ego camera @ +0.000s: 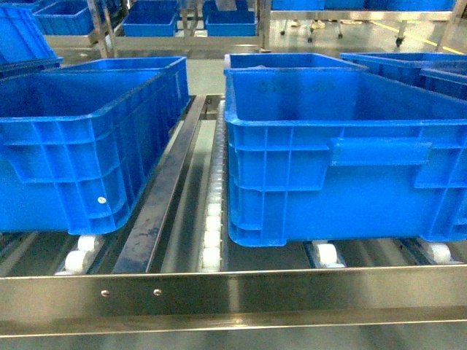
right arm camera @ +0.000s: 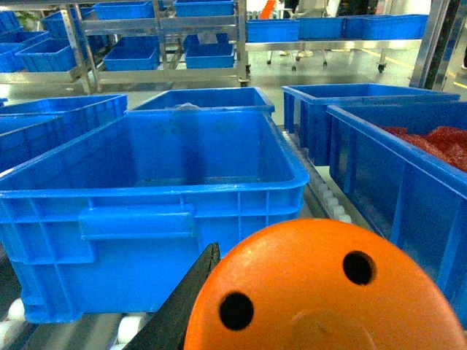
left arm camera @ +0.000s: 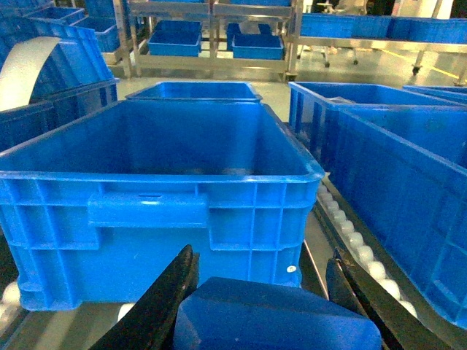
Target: Sort blue parts and orange caps into right shelf containers
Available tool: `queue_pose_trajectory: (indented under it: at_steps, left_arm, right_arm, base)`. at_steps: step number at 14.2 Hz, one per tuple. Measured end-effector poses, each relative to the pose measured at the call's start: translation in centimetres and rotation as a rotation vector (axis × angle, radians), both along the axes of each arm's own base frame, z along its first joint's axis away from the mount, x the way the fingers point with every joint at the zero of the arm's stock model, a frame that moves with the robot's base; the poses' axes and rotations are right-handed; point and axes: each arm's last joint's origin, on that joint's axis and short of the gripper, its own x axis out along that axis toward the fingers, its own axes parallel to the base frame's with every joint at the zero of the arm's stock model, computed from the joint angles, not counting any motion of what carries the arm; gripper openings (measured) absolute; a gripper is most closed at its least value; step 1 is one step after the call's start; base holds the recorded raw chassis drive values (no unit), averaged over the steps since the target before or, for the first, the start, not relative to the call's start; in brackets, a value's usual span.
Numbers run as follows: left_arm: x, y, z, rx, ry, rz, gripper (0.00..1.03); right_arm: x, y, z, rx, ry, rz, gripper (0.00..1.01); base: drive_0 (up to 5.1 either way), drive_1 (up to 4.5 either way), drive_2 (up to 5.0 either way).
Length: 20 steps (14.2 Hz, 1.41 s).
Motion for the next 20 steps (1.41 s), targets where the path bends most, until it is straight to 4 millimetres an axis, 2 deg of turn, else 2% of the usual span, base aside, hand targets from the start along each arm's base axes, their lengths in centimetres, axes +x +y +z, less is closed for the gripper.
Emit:
queue_pose_trajectory:
  at_steps: [20]
  left_arm:
    - [0.00,0.00,0.00,0.000,0.000,0.000,0.45]
  right_arm:
    - [0.00,0.00,0.00,0.000,0.000,0.000,0.43]
  base:
    - [0.0,0.00,0.0]
